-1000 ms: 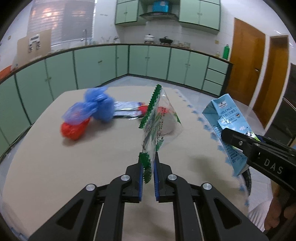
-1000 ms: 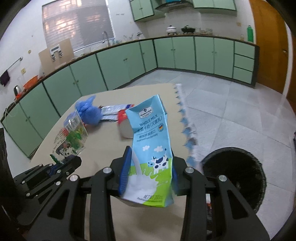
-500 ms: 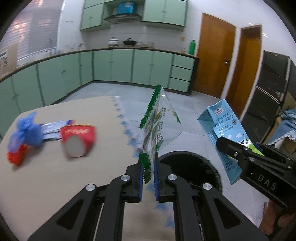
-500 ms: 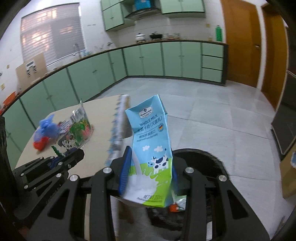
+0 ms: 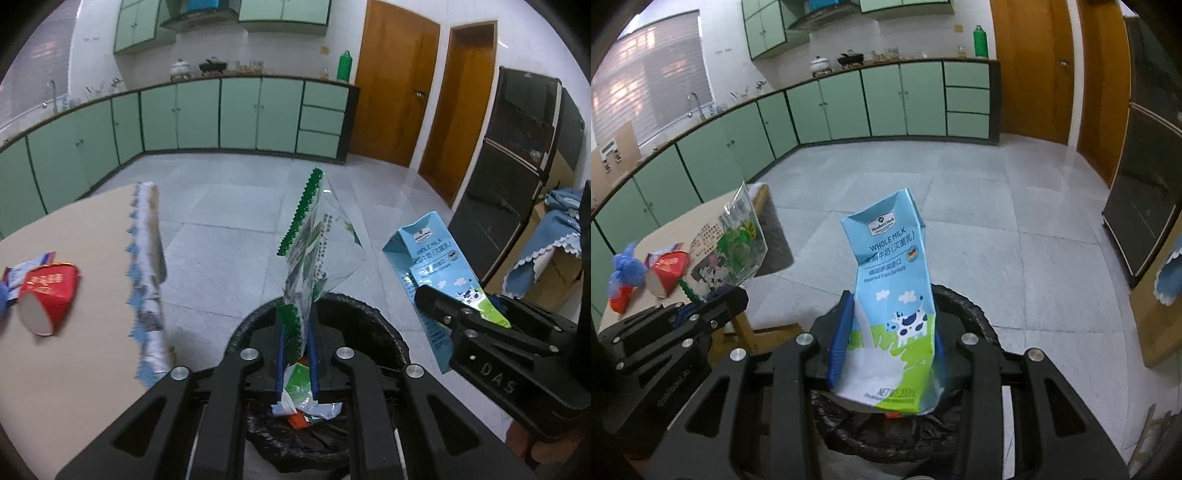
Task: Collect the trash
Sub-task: 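Carry the packet and milk carton over the bin and open both tools to drop them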
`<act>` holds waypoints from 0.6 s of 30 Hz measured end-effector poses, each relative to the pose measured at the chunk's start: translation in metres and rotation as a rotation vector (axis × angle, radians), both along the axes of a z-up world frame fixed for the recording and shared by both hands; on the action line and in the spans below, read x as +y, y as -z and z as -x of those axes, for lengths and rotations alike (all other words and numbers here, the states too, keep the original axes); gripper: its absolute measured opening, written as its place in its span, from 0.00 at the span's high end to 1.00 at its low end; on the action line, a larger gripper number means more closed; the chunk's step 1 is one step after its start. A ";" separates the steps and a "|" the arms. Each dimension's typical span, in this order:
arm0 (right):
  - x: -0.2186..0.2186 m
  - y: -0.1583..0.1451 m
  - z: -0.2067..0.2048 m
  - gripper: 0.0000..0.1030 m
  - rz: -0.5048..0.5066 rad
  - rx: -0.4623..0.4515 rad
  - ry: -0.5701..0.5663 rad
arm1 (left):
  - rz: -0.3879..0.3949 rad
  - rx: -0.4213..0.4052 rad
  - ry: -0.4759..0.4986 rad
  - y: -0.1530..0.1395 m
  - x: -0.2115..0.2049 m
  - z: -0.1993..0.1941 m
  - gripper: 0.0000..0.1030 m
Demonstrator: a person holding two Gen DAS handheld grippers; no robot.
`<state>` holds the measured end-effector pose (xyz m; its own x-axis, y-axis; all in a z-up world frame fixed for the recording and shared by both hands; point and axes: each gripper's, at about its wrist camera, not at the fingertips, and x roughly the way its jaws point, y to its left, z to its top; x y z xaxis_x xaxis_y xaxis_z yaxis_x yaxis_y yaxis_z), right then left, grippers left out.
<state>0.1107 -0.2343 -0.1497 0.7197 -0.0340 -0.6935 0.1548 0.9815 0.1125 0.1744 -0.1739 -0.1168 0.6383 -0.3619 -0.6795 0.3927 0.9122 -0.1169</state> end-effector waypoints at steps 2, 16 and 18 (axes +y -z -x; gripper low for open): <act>-0.010 0.011 -0.007 0.64 0.014 0.023 0.009 | -0.002 0.021 0.015 0.005 -0.007 -0.003 0.72; -0.022 0.011 -0.009 0.32 0.039 0.013 0.049 | 0.029 0.000 0.010 -0.007 0.008 -0.004 0.41; -0.017 0.004 -0.006 0.23 0.047 -0.002 0.051 | 0.034 -0.024 -0.020 -0.016 0.022 -0.002 0.38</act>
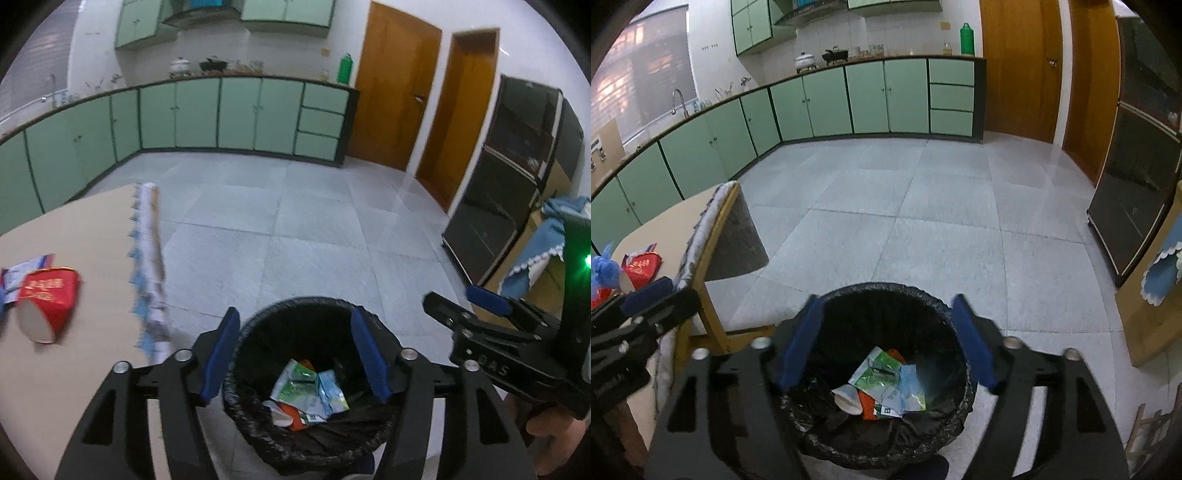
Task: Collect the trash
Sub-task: 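Carry the packet and milk carton over the bin and open both tools to drop them, then move both tools back over the table toward the blue bag and red cup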
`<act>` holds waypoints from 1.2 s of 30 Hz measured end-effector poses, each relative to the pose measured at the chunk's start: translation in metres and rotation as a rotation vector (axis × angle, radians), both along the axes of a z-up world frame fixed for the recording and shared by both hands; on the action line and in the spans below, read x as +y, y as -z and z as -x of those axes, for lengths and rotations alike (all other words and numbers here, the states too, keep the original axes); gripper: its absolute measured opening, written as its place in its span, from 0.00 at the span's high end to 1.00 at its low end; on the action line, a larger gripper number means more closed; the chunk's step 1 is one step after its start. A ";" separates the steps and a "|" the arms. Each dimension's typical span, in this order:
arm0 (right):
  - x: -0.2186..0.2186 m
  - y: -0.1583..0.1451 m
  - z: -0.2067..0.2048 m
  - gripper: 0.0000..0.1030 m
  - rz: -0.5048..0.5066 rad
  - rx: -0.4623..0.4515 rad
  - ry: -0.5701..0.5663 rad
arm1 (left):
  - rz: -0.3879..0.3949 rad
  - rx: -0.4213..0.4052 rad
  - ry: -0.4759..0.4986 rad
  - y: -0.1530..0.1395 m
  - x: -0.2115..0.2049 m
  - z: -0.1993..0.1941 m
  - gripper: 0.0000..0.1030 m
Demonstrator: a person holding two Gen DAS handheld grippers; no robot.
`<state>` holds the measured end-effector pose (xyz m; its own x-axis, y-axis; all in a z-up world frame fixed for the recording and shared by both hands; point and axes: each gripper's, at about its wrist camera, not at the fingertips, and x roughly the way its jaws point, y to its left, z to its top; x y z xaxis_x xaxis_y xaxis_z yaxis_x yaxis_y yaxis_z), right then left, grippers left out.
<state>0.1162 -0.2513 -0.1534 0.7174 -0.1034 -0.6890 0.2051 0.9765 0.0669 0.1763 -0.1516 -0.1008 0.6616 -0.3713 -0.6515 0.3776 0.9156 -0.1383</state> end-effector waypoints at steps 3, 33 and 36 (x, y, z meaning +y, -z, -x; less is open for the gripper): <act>0.013 -0.012 0.004 0.13 0.013 -0.027 -0.001 | 0.007 -0.032 -0.050 -0.011 0.026 0.005 0.32; 0.284 -0.032 -0.068 0.07 -0.006 -0.092 -0.356 | -0.125 -0.117 -0.583 -0.014 0.304 0.042 0.22; 0.301 -0.023 -0.081 0.07 -0.007 -0.070 -0.359 | -0.133 -0.114 -0.589 -0.009 0.312 0.037 0.22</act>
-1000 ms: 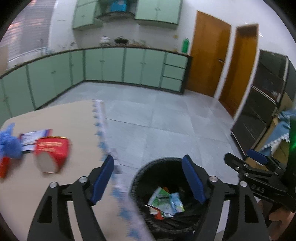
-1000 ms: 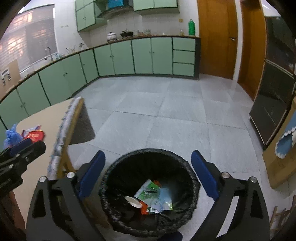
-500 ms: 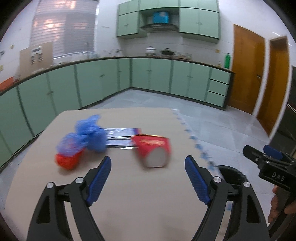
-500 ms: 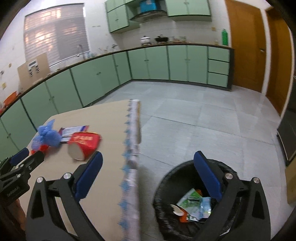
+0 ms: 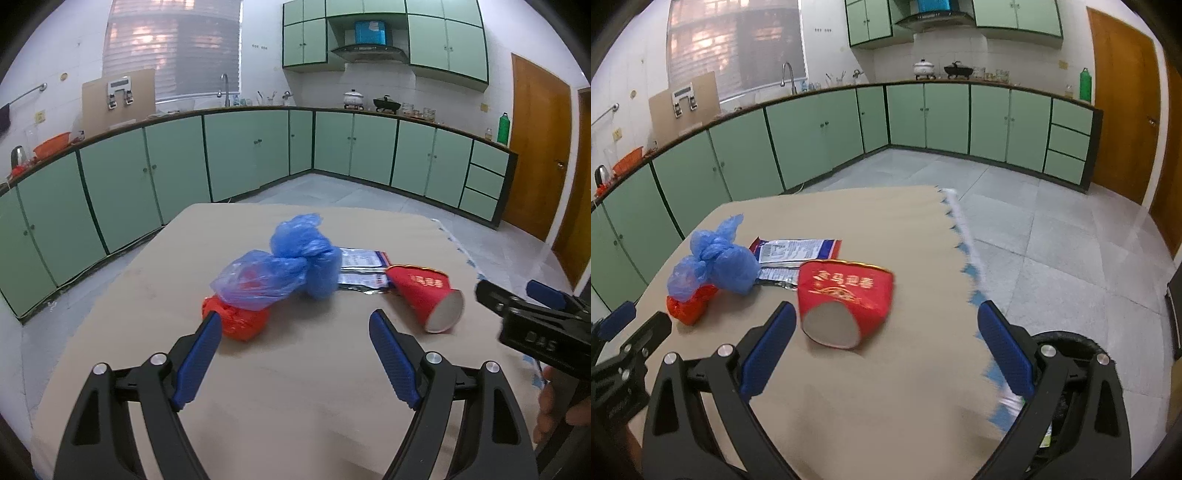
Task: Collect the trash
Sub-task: 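Move both tools back over the table toward the blue bag and red cup, then grasp the red paper cup with the right tool while the left tool grasps the blue bag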
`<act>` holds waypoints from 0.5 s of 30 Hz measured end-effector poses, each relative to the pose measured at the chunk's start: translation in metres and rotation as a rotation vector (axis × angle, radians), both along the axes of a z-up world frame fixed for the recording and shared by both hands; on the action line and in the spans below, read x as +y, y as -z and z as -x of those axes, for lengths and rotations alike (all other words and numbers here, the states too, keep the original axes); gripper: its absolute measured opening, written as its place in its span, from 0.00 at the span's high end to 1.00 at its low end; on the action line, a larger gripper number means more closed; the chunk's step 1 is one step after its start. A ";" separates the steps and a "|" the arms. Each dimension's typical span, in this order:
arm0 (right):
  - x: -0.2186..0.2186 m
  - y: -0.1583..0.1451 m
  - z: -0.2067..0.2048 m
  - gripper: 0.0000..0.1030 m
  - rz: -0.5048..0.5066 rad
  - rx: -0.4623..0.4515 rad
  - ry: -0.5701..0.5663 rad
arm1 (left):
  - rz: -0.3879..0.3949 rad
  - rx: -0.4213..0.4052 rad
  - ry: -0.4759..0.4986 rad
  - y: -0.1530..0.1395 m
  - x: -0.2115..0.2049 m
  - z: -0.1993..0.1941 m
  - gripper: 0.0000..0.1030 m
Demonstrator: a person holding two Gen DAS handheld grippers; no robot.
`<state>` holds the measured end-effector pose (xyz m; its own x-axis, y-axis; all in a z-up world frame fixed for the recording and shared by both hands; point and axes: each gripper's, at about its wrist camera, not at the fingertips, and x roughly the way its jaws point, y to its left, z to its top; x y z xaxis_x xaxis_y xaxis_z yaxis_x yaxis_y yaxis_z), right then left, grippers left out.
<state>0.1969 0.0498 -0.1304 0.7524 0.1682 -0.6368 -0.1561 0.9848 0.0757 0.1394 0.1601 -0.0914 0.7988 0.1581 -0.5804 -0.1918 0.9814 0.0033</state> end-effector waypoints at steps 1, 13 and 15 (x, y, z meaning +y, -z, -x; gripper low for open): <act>0.006 0.004 -0.005 0.07 0.005 0.011 0.000 | -0.003 0.004 -0.003 0.002 0.003 -0.001 0.22; 0.041 0.038 -0.049 0.07 0.061 0.121 0.034 | 0.027 0.038 -0.031 0.018 0.035 -0.009 0.22; 0.041 0.043 -0.055 0.07 0.051 0.146 0.042 | 0.036 0.041 -0.032 0.019 0.039 -0.011 0.22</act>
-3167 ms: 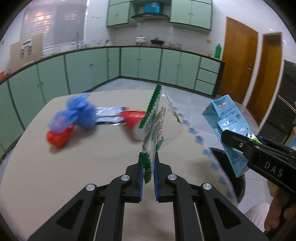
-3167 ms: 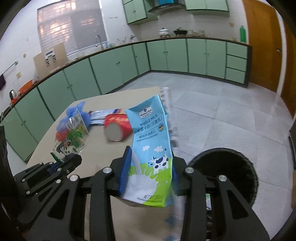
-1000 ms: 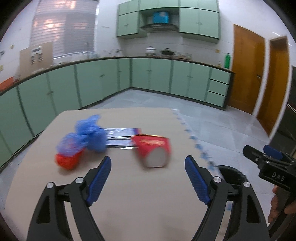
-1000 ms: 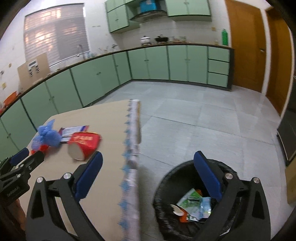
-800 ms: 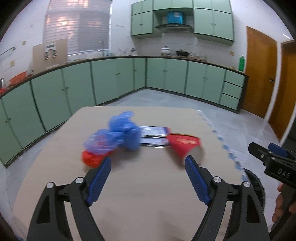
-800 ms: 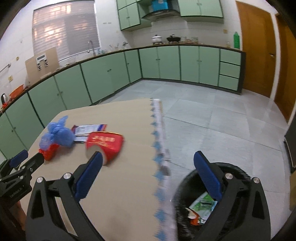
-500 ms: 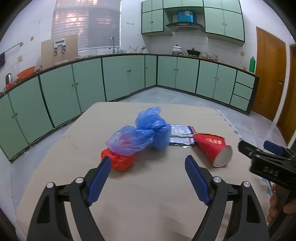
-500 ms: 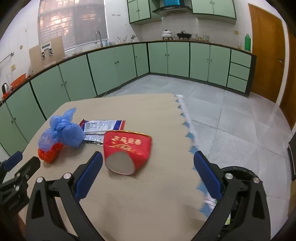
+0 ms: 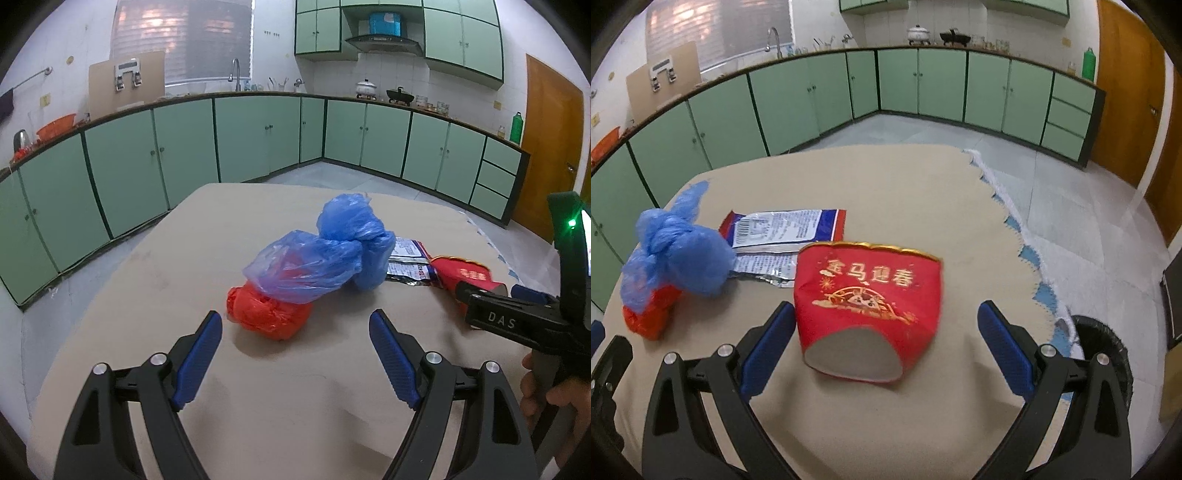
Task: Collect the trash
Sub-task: 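Grasp the red paper cup with the right tool while the left tool grasps the blue bag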
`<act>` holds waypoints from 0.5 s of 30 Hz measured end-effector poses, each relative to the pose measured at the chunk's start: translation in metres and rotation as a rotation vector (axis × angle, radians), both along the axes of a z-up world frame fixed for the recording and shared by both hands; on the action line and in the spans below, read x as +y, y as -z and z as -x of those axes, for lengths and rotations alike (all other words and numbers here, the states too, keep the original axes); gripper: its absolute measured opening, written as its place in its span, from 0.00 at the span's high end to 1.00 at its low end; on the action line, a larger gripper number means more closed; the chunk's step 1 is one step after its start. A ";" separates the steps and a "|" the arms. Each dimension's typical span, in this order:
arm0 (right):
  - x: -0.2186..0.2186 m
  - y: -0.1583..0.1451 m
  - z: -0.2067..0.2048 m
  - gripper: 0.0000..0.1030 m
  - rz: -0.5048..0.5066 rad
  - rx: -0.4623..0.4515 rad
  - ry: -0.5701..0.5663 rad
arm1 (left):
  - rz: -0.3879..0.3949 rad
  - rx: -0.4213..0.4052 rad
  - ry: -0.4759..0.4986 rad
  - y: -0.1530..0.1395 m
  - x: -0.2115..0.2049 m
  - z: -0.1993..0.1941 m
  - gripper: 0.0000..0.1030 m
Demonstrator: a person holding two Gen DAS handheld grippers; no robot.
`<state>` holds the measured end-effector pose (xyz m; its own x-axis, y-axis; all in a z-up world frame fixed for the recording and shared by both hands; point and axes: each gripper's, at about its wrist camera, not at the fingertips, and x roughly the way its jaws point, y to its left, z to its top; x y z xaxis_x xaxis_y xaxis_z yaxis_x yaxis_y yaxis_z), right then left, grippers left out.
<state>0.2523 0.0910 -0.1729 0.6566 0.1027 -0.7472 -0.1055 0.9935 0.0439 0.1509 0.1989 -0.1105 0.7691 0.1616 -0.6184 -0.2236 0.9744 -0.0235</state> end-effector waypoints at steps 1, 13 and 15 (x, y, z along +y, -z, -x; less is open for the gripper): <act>0.000 0.003 -0.004 0.07 -0.006 0.019 0.002 | 0.007 0.001 -0.002 0.001 0.002 -0.001 0.22; 0.001 0.004 -0.010 0.21 -0.081 0.056 -0.045 | 0.041 0.006 0.001 0.004 0.006 -0.008 0.22; 0.000 0.000 -0.007 0.22 -0.085 0.038 -0.051 | 0.041 0.002 0.002 0.002 0.005 -0.008 0.22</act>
<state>0.2590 0.0909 -0.1731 0.6202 0.1999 -0.7585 -0.1529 0.9792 0.1330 0.1588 0.2040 -0.1120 0.7683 0.1343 -0.6258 -0.2217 0.9730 -0.0635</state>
